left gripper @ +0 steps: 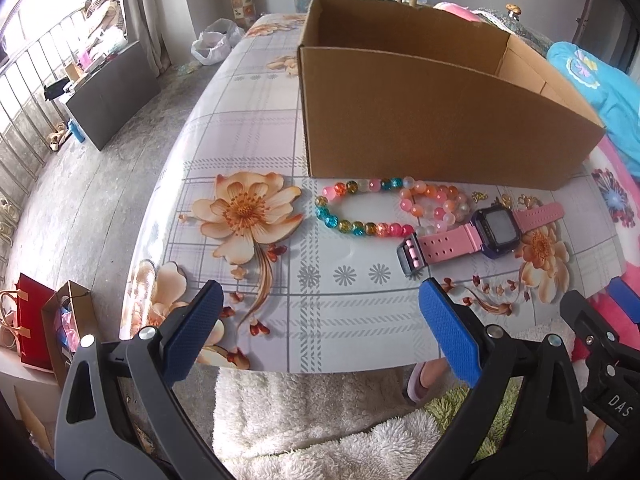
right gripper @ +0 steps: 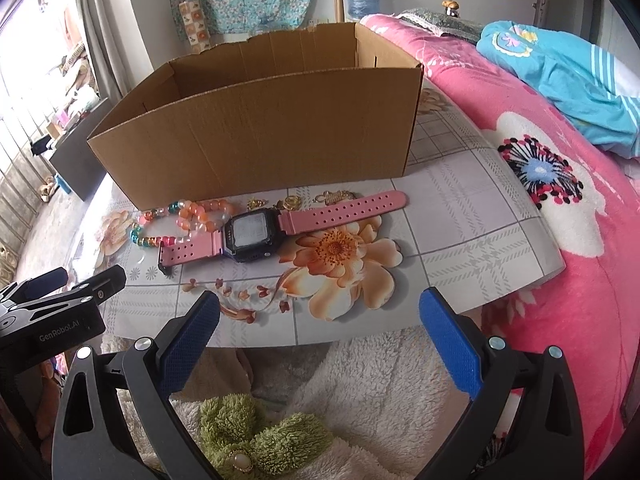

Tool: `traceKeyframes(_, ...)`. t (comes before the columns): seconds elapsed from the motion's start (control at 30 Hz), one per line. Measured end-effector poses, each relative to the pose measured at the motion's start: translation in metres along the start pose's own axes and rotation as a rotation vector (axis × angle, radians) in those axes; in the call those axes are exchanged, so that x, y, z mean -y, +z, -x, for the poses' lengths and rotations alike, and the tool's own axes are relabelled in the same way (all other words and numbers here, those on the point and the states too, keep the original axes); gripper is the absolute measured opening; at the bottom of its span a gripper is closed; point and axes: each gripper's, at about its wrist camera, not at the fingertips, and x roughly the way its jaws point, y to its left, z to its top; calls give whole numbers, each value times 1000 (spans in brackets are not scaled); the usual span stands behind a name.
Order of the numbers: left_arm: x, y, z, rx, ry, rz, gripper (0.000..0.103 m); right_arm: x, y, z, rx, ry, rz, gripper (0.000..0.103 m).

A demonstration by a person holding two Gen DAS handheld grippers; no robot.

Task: Organize jewelry
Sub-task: 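Grasp the pink-strapped smartwatch strap with the left tool while the right tool grips the watch face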

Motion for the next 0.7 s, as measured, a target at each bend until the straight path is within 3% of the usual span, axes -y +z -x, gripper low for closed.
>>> traceKeyframes(0.17, -12, 10, -2, 44, -42, -17, 95, -1, 6, 11, 129, -2, 50, 98)
traceKeyframes(0.27, -15, 15, -1, 111, -92, -59, 95, -7, 8, 11, 178, -21, 140, 98)
traceKeyframes(0.4, -22, 20, 4, 200, -251, -129, 95, -15, 12, 5, 173, 11, 257, 97)
traceKeyframes(0.53, -27, 22, 0, 214, -363, -125, 95, -31, 16, -7, 153, 78, 424, 97)
traceKeyframes(0.7, -23, 11, -1, 241, -413, -172, 95, -47, 26, -34, 30, 247, 578, 70)
